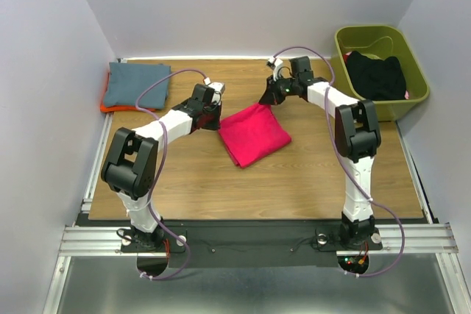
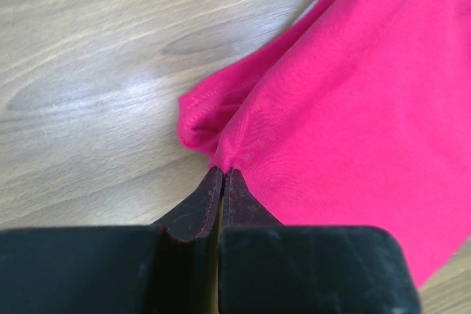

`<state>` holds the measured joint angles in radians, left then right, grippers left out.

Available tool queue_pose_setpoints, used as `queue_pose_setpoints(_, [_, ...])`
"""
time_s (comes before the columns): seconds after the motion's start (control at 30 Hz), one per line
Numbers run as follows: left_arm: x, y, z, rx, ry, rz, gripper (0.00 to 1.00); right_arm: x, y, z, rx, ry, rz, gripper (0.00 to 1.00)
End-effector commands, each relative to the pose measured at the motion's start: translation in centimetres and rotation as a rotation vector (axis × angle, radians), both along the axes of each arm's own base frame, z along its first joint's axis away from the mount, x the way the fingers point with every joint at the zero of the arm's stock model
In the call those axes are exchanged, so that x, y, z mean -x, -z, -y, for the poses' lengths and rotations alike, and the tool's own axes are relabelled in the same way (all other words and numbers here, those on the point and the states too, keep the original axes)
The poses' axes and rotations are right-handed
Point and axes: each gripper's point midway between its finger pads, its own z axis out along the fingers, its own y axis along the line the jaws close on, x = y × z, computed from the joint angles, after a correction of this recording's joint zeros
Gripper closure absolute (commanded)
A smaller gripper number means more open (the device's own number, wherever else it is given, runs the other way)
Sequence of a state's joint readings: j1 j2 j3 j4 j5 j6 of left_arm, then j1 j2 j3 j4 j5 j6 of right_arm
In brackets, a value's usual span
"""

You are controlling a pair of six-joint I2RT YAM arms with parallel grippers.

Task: Fold and stack the t-shirts
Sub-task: Fold the tshirt

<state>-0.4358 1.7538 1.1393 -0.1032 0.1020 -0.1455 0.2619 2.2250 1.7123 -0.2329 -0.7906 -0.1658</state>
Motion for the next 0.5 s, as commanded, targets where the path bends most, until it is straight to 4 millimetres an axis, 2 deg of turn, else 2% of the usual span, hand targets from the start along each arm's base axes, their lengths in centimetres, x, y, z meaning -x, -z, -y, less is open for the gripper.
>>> queue_pose_setpoints(0.0, [-1.0, -6.4, 1.9, 0.064, 0.058, 0.155, 1.00, -0.6, -6.2, 0.6, 0.000, 0.026, 0.161, 0.99])
queue_pose_setpoints(0.03, [-0.9, -6.6, 2.0, 0.067, 0.064, 0.159, 1.00, -0.3, -6.0, 0.8, 0.007, 0.032, 0.155, 0.99])
queue_pose_setpoints(0.07, [-0.8, -7.1, 2.3, 0.070, 0.073, 0.173, 1.00, -0.3, -6.9, 1.2, 0.014, 0.042, 0.178, 0.99])
queue_pose_setpoints(0.2, [-0.8, -7.7, 2.7, 0.076, 0.080, 0.193, 1.00, -0.2, -7.5, 2.3, 0.032, 0.074, 0.194, 0.99])
queue_pose_setpoints(0.37, [-1.4, -5.5, 2.8, 0.055, 0.066, 0.156, 1.00, -1.0, -6.3, 2.9, 0.056, 0.105, 0.181, 0.99])
queue_pose_setpoints(0.47, [-2.0, -4.6, 2.5, 0.038, 0.033, 0.151, 1.00, -1.5, -4.5, 3.1, 0.065, 0.116, 0.145, 0.99])
